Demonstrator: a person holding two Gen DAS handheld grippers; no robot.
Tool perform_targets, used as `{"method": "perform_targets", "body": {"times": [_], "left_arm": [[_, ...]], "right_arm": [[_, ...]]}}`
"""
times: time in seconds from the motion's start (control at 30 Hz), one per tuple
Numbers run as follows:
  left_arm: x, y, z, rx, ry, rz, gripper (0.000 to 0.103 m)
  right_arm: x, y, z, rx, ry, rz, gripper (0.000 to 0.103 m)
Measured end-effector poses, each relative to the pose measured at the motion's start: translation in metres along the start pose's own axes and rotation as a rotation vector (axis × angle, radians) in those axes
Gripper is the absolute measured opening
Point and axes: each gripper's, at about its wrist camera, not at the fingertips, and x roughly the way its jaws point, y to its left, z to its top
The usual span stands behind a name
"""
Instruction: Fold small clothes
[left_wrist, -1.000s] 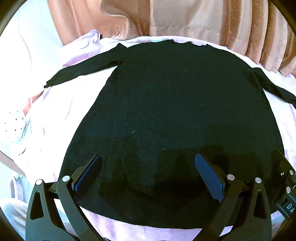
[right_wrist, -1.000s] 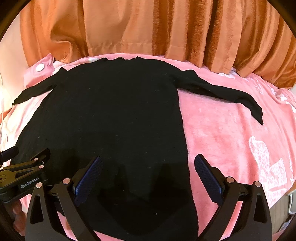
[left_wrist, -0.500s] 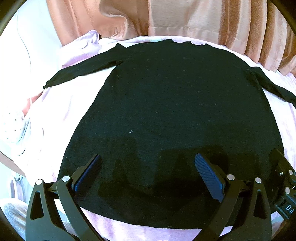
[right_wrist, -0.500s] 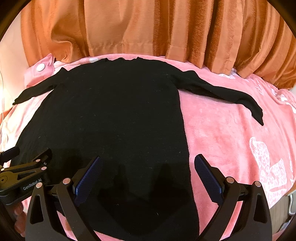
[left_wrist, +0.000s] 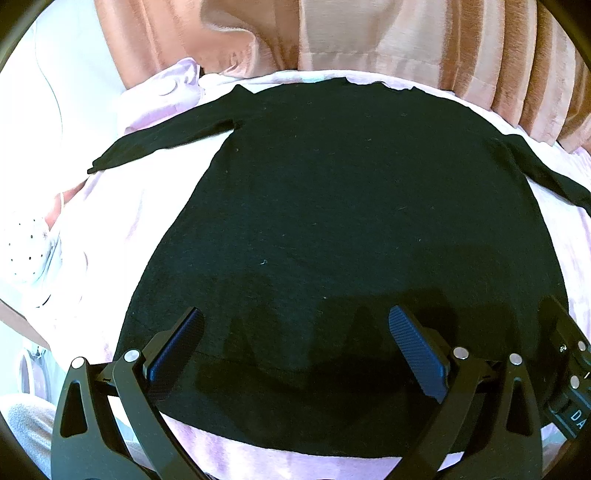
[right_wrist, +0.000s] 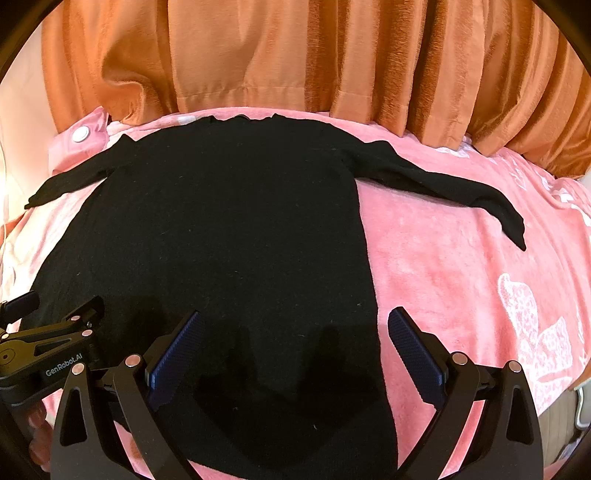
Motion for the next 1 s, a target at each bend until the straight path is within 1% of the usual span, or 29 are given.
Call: {"method": "perform_targets", "body": {"times": [0.1,0.2,0.27,0.33,0.37,0.4,0.43,0.47,0.5,0.53,0.57,0.6,0.67,0.7,0.73,0.77,0.8,0.83,0.9,0.93,0.97,1.0], "left_arm": [[0.0,-0.001,0.002,-0.007,0.0,-0.015,0.098],[-0.001,-0.001,0.006,-0.024,0.01,-0.059,0.098],[-0.003,-0.003,0.011,-0.033,0.006,-0.077,0.098],[-0.007,-0.006,0.018,-0.021,-0.02,-0.085,0.098],[-0.009,-0.01,0.025,-0.006,-0.027,-0.095,0.098],[-0.012,-0.012,0.031,0.004,-0.031,-0.108,0.098],[-0.015,-0.016,0.041,0.02,-0.038,-0.119,0.098],[-0.02,-0.017,0.051,0.023,-0.046,-0.142,0.098],[-0.024,-0.021,0.064,0.044,-0.059,-0.145,0.098],[-0.027,-0.026,0.075,0.062,-0.072,-0.144,0.098],[-0.027,-0.03,0.085,0.079,-0.086,-0.135,0.098],[-0.03,-0.037,0.098,0.098,-0.125,-0.133,0.098],[-0.03,-0.047,0.118,0.12,-0.193,-0.134,0.098],[-0.024,-0.05,0.124,0.125,-0.192,-0.132,0.098],[-0.017,-0.052,0.129,0.116,-0.19,-0.147,0.098],[-0.007,-0.052,0.132,0.107,-0.169,-0.16,0.098],[0.003,-0.051,0.132,0.084,-0.157,-0.174,0.098],[0.015,-0.05,0.132,0.066,-0.129,-0.177,0.098],[0.026,-0.052,0.131,0.061,-0.091,-0.205,0.098],[0.03,-0.054,0.129,0.068,-0.073,-0.207,0.098],[0.03,-0.056,0.129,0.072,-0.077,-0.207,0.098],[0.032,-0.059,0.13,0.082,-0.085,-0.199,0.098]], "right_arm": [[0.002,-0.002,0.002,0.011,0.008,0.011,0.098],[0.004,-0.009,0.009,0.036,0.01,0.014,0.098],[0.002,-0.021,0.02,0.066,-0.015,0.004,0.098],[-0.002,-0.041,0.035,0.097,-0.059,-0.013,0.098],[-0.002,-0.059,0.048,0.126,-0.075,-0.034,0.098],[0.0,-0.075,0.058,0.163,-0.069,-0.041,0.098],[0.002,-0.095,0.068,0.219,-0.05,-0.028,0.098],[0.007,-0.127,0.082,0.316,-0.027,0.029,0.098],[0.011,-0.152,0.091,0.389,-0.017,0.071,0.098],[0.016,-0.178,0.098,0.461,-0.006,0.089,0.098],[0.023,-0.209,0.105,0.533,0.004,0.066,0.098],[0.028,-0.234,0.11,0.579,0.006,0.026,0.098],[0.042,-0.282,0.112,0.649,0.017,-0.08,0.097],[0.049,-0.299,0.109,0.679,0.027,-0.102,0.096],[0.058,-0.317,0.104,0.716,0.046,-0.103,0.093],[0.071,-0.337,0.093,0.774,0.077,-0.088,0.091],[0.081,-0.35,0.084,0.822,0.107,-0.078,0.086],[0.094,-0.365,0.072,0.886,0.154,-0.067,0.081],[0.11,-0.377,0.057,0.959,0.206,-0.02,0.078],[0.115,-0.38,0.053,0.971,0.207,0.005,0.078],[0.112,-0.38,0.059,0.944,0.17,-0.01,0.078],[0.113,-0.376,0.066,0.901,0.172,-0.025,0.076]]}}
